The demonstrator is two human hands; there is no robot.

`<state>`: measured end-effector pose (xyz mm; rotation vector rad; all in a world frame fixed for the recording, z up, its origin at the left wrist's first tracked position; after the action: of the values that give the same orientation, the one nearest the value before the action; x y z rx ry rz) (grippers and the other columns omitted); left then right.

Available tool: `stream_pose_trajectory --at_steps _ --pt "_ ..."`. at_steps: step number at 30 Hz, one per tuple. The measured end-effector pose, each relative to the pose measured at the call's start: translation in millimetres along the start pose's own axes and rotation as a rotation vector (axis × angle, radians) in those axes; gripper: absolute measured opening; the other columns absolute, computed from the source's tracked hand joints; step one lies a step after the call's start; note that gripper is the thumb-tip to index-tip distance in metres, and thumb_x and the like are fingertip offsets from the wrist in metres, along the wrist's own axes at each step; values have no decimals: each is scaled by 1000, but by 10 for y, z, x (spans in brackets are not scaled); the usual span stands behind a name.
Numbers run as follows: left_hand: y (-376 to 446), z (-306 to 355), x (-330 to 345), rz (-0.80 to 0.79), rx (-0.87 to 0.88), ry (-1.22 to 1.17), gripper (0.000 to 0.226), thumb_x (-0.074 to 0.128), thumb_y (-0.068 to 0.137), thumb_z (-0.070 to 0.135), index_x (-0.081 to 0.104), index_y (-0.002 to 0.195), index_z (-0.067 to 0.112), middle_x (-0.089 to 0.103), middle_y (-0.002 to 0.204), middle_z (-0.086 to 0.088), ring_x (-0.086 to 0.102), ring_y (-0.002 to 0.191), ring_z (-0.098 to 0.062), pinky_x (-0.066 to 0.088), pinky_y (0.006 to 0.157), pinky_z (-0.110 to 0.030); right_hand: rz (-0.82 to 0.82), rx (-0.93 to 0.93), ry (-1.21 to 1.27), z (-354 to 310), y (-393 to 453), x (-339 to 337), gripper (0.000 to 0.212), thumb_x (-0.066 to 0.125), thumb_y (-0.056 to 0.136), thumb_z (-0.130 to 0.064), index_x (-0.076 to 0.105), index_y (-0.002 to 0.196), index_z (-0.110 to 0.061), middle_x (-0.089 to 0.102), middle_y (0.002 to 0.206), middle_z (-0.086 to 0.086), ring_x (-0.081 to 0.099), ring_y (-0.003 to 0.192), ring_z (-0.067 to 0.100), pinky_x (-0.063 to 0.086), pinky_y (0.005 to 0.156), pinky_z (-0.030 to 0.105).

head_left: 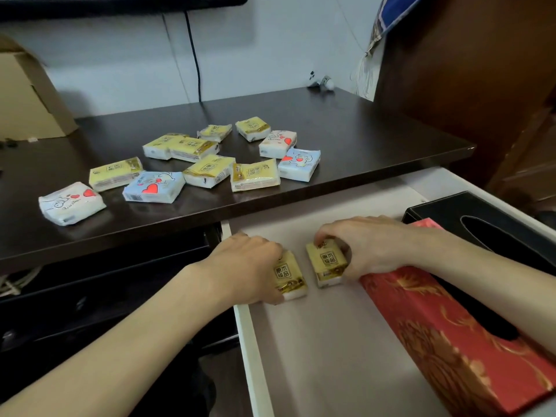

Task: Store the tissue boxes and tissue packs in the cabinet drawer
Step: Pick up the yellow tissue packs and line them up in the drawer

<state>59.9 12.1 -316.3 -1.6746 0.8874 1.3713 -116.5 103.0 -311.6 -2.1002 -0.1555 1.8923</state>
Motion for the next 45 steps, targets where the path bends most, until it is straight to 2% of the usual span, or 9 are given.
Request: stream_pose_trajectory --at_steps 6,11,25,30,37,39,41,43,45 --pt "97 39 -8 10 -11 -40 50 67 71 65 59 105 28 62 97 4 57 84 -22 32 59 -31 21 -15 40 13 18 -4 73 83 68 -47 50 133 -48 57 110 -18 59 106 17 40 75 34" --pt "114 24 29 11 1 -74 47 66 69 66 58 101 32 61 95 7 53 80 -18 31 57 -31 52 1 49 59 63 25 87 84 67 -47 42 144 -45 58 135 -15 57 120 19 41 82 35" --pt "104 45 60 31 26 -109 50 66 69 66 59 104 31 61 96 8 58 88 -19 37 62 -32 44 -3 24 37 49 30 95 84 68 -47 37 150 -43 56 142 -13 55 125 21 39 84 35" --pt "87 30 57 63 30 -147 58 64 65 72 58 108 33 61 101 11 58 93 -16 45 68 -34 41 1 41 19 24 3 99 85 65 -49 37 151 -41 53 144 -14 54 127 18 45 94 39" --pt "-16 10 -56 120 9 -173 49 61 68 71 58 98 32 60 93 10 60 91 -19 42 65 -35 79 41 44 17 -34 7 104 73 56 -75 38 149 -44 48 145 -18 50 132 15 43 96 39" --pt "-72 -28 -149 169 -9 -199 52 58 77 66 60 115 32 63 108 10 60 105 -19 43 72 -36 171 58 113 17 -81 -8 90 63 63 -80 47 143 -44 52 141 -20 52 130 13 45 101 40" --pt "-168 -118 -292 277 -43 -254 48 54 84 60 61 124 34 65 119 12 60 111 -17 48 81 -36 372 42 284 15 -136 -61 59 58 73 -73 66 122 -41 67 119 -22 64 111 8 52 94 39" --pt "-291 -250 -463 438 -78 -329 34 51 87 53 68 111 36 69 104 15 64 99 -13 52 78 -35 587 9 473 -8 -187 -149 24 65 84 -53 74 99 -37 73 92 -19 68 90 3 56 84 40" --pt "-399 -404 -604 576 -116 -409 28 51 88 47 72 101 34 71 93 16 64 88 -9 54 73 -35 707 -38 554 -80 -199 -295 7 69 91 -34 76 90 -33 75 85 -16 68 85 5 55 82 42"
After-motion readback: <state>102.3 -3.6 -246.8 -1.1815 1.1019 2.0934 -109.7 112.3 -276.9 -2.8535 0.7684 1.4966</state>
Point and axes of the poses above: each hand's wrist, its own y-axis towards the middle knuckle, its own x-axis out of the palm, z = x × y, the point moved 3 cm from there along y, towards the middle knuckle
